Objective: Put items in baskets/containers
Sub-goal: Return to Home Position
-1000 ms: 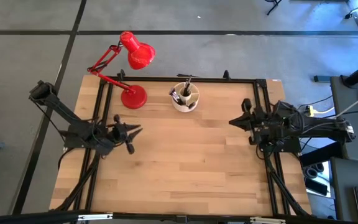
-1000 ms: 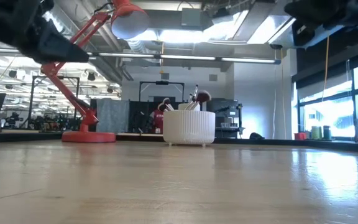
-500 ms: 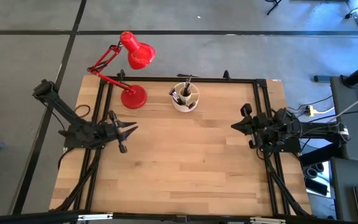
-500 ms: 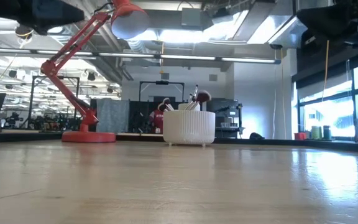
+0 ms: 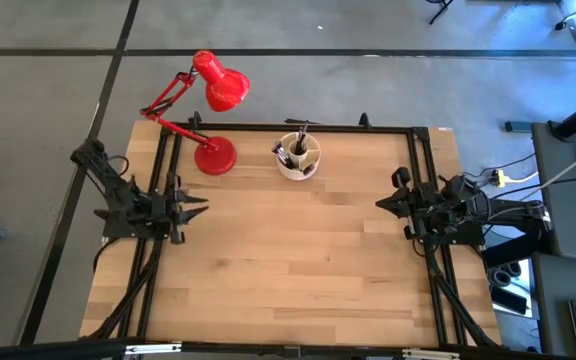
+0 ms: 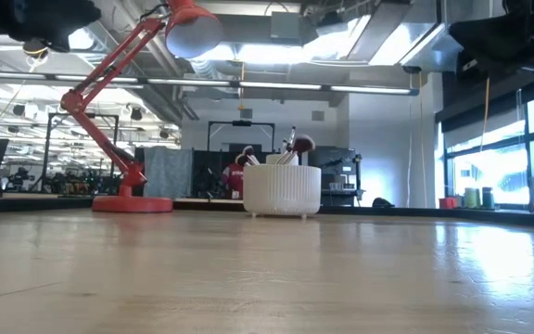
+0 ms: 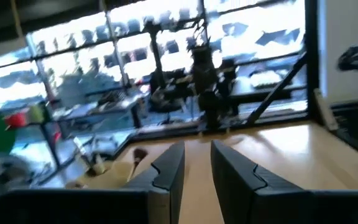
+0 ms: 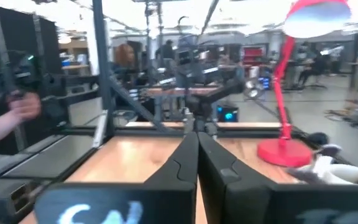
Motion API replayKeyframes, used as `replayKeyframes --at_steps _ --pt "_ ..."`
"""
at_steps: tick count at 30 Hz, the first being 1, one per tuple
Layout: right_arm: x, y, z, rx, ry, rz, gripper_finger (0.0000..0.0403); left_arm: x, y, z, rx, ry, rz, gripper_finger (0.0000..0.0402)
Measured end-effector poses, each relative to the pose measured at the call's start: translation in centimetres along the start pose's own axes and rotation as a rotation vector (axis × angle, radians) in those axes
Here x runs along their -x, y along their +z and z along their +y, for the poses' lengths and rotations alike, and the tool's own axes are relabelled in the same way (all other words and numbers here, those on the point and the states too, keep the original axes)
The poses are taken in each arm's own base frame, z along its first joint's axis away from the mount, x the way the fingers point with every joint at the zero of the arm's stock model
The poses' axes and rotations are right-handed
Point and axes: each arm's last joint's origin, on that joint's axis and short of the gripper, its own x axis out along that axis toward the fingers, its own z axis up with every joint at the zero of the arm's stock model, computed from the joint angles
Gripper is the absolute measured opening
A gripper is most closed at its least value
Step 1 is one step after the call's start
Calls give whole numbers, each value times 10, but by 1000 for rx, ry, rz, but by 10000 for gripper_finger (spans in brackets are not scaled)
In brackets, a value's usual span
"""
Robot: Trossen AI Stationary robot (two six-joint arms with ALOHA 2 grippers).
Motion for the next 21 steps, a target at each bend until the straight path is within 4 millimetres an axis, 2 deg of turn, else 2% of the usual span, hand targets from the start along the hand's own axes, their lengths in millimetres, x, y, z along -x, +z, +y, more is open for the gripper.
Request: replayKeyframes --at_steps 6,11,16,21 --pt "-1 -9 -3 -16 -95 10 8 0 -20 4 -1 -82 -168 74" --pt "-2 -12 -4 -30 -101 16 6 -6 -30 7 34 -45 -152 74" --pt "-2 -12 -4 -19 -97 15 11 -9 -34 9 32 -128 -149 74" --pt "-2 -12 -4 37 -94 18 9 -13 -39 14 39 -107 -119 74"
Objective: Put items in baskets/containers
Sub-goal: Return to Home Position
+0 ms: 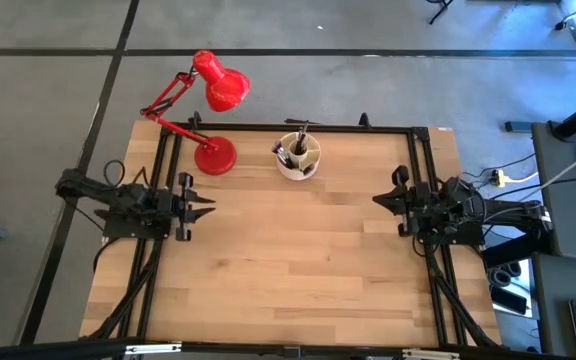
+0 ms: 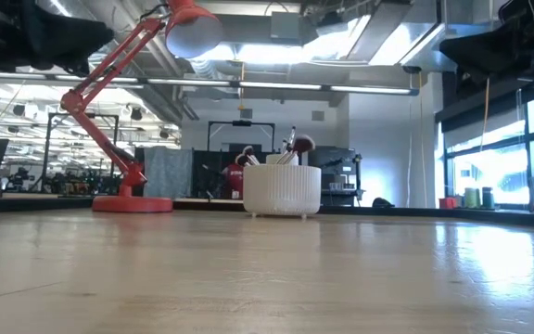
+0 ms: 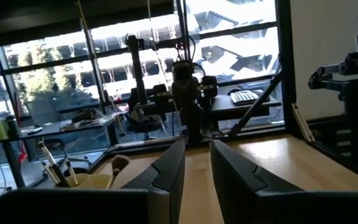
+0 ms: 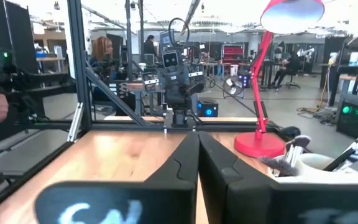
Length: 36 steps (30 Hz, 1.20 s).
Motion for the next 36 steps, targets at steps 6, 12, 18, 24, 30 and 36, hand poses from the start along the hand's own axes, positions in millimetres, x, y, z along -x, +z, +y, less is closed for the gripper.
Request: replayKeyframes --at_steps 6,12,18,24,30,36 --pt "0 0 0 40 3 2 7 -2 -6 5 32 -36 44 74" --pt "0 -7 0 84 20 72 12 -2 -14 7 52 -87 105 74" --pt "2 -21 0 65 11 218 4 -3 -20 10 38 -64 168 74" --pt "2 -21 1 13 48 223 9 -4 -23 14 56 -32 193 74" --pt "2 -4 4 9 136 46 4 -5 -13 16 91 -11 93 74" --pt "3 -3 5 -39 152 31 8 -4 -7 17 97 -12 35 74"
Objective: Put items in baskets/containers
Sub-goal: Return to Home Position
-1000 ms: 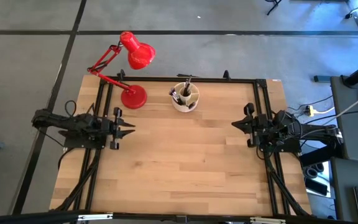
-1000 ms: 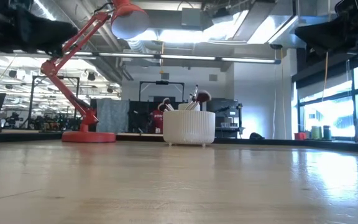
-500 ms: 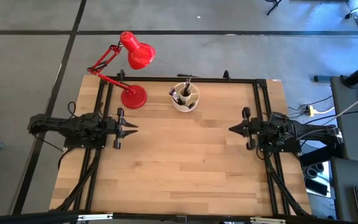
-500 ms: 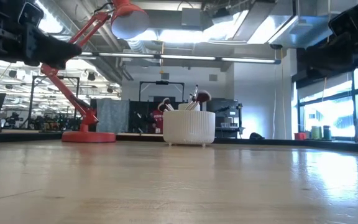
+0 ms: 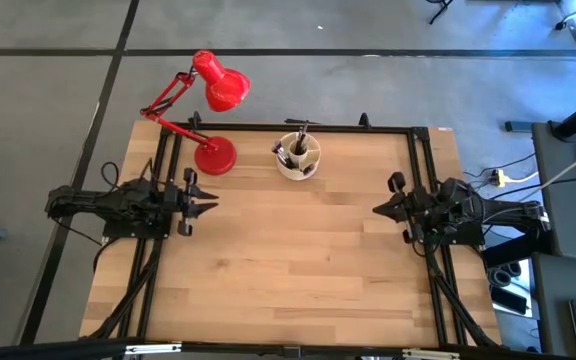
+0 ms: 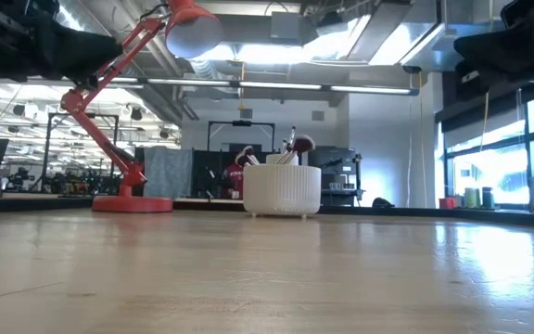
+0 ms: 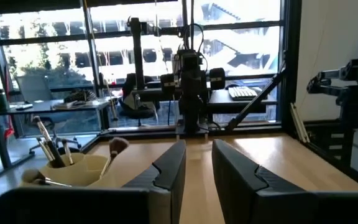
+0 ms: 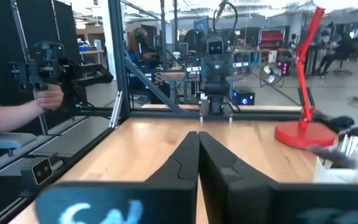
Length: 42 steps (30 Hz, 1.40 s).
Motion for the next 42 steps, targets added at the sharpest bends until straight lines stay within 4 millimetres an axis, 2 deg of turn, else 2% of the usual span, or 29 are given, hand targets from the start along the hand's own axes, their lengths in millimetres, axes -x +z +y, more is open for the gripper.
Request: replayKeyframes --at_steps 5,11,21,24,27,38,42 --pt "0 -1 0 -24 11 8 4 0 -1 0 -13 12 19 74" --pt "0 2 1 -31 16 3 21 0 -2 0 -20 15 14 74" --pt "2 -19 0 -54 6 221 27 0 -8 0 -6 23 76 74" --pt "1 -21 0 -30 2 196 27 0 -8 1 18 36 79 74" --pt "-2 -24 -2 5 -6 86 28 0 -8 1 11 38 74 74" --pt "-3 -30 -4 3 -93 124 28 0 -8 1 12 35 74 74" --pt "-3 -30 -5 82 -90 128 28 0 -8 1 12 34 74 74"
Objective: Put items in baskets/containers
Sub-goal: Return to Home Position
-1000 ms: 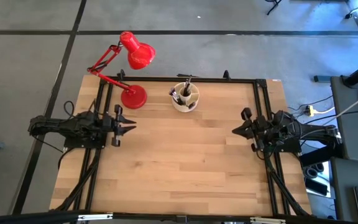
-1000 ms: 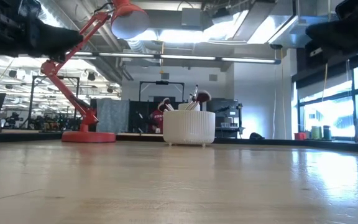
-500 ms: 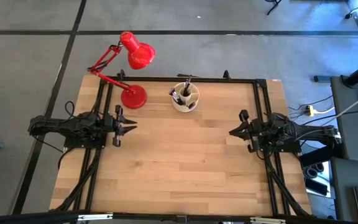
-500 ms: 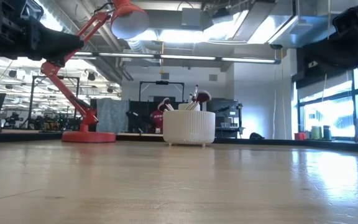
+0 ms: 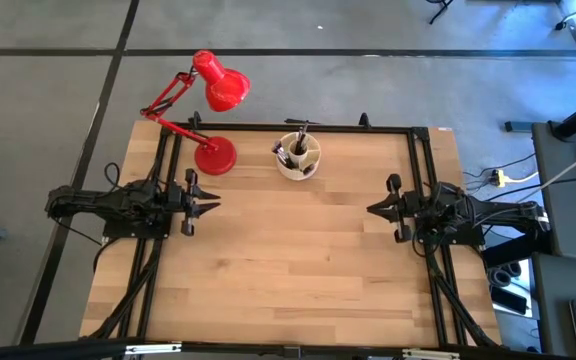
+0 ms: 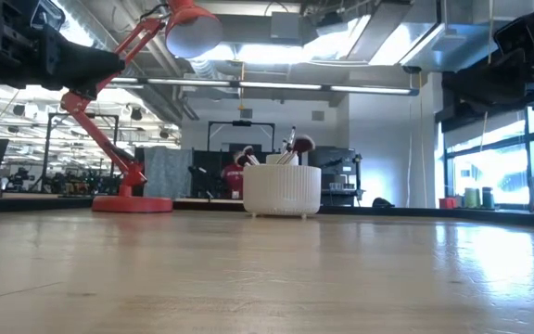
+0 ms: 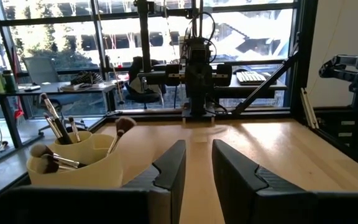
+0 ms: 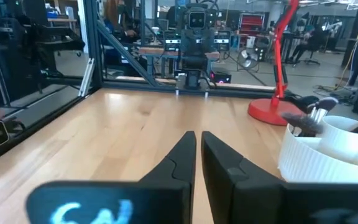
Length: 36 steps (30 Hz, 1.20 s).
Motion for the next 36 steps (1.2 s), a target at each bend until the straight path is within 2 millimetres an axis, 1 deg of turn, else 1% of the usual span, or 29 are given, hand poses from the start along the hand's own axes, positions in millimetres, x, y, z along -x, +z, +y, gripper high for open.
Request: replayKeyframes --at_steps 33,34,36 --pt "0 0 0 -16 2 0 28 0 0 0 -1 0 0 75" --pt "0 0 0 -27 2 0 28 0 0 0 -1 0 0 75" --pt "0 1 0 -118 8 -9 28 0 0 0 -1 0 0 75"
